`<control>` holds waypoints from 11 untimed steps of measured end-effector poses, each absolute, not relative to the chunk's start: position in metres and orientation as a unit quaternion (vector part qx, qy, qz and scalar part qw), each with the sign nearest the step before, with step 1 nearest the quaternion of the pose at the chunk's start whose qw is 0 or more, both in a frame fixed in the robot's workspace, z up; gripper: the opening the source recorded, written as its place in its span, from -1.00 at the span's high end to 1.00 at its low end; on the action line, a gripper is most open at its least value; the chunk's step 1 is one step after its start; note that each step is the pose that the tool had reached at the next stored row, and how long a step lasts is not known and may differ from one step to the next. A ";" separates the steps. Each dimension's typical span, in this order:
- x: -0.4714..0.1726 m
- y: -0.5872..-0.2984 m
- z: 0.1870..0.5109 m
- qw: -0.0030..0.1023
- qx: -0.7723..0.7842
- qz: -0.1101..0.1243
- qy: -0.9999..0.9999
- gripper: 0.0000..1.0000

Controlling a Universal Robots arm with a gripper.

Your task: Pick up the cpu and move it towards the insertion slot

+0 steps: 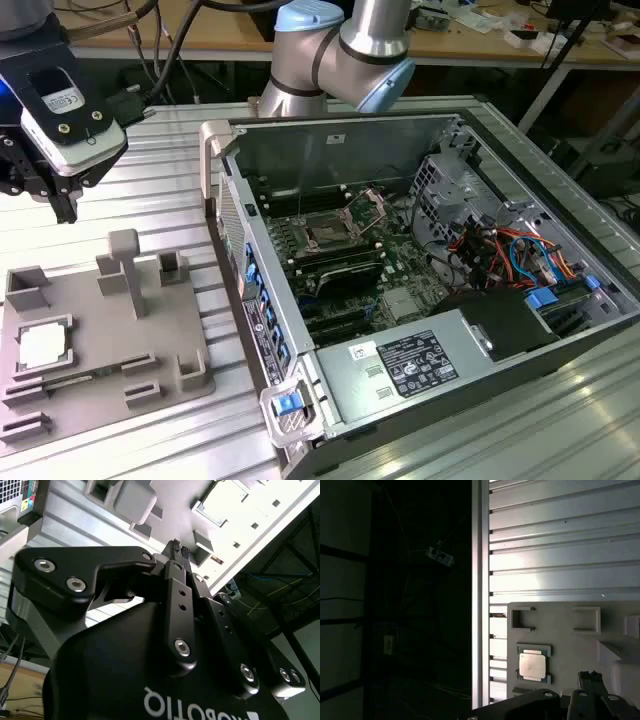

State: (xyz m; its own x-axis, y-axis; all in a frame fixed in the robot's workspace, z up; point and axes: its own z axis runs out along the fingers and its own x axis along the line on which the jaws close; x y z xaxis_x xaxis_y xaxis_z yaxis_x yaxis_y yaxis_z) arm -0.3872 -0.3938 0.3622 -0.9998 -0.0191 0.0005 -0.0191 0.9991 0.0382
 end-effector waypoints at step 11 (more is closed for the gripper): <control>-0.394 -0.394 0.362 0.000 0.010 -0.019 -1.000 0.79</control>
